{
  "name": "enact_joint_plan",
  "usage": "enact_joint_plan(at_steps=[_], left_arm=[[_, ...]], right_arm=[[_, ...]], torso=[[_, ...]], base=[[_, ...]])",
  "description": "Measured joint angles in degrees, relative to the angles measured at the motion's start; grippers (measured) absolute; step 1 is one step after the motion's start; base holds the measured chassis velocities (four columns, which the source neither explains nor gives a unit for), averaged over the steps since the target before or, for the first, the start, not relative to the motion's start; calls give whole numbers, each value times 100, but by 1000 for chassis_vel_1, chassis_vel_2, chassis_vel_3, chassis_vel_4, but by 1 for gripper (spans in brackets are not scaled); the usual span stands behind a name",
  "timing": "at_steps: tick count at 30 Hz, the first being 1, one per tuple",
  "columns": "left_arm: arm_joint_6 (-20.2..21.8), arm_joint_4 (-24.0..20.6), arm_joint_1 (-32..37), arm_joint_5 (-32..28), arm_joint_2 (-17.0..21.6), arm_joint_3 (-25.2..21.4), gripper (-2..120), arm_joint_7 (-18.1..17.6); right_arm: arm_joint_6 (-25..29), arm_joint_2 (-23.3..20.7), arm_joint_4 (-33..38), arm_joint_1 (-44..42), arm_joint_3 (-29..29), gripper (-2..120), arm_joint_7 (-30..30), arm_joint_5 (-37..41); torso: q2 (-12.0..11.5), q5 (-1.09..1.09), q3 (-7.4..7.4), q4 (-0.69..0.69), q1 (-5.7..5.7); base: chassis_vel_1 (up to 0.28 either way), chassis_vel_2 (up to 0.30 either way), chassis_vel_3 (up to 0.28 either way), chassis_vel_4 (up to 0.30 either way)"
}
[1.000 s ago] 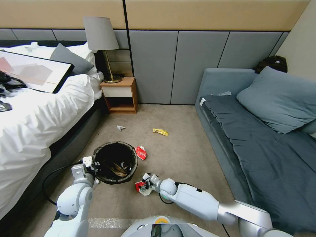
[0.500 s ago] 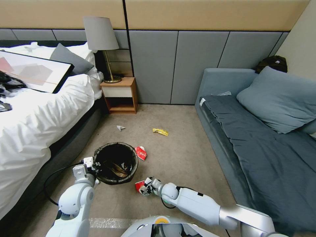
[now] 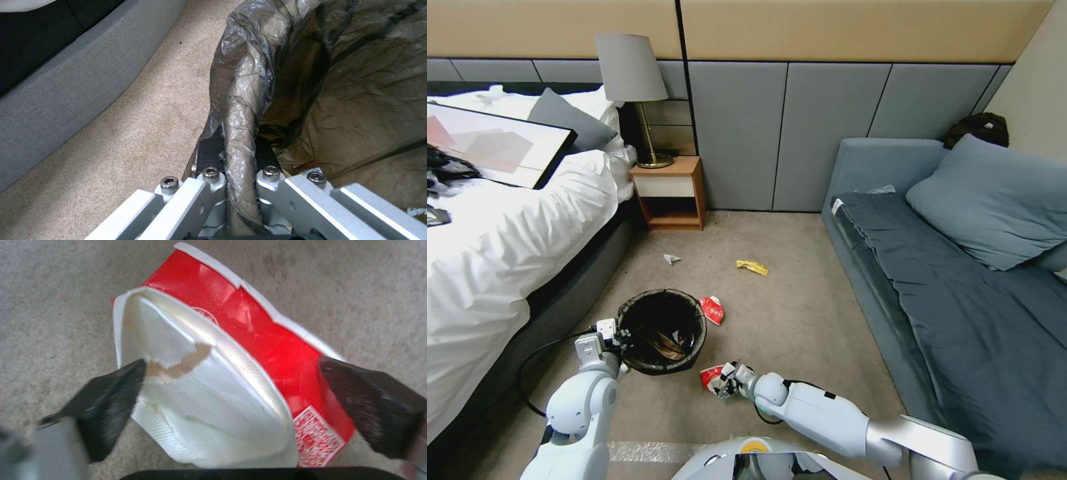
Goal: Pick up the trash bin, then pick up the garbage from the floor and place it into the trash bin.
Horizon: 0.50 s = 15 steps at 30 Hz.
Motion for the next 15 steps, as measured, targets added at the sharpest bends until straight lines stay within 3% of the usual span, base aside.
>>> enact_joint_plan(at_steps=[12,15], left_arm=[[0,-16,9,17,27,-30,0,9],[0,-34,14,19,14,-30,0,8]], right_arm=[[46,-101,-59,1,70,51,-71,-12],[41,-130,-40,21,90,36,-78,-9]], torso=[[0,0,0,0,0],[0,0,0,0,0]], base=[[0,0,0,0],[0,0,0,0]])
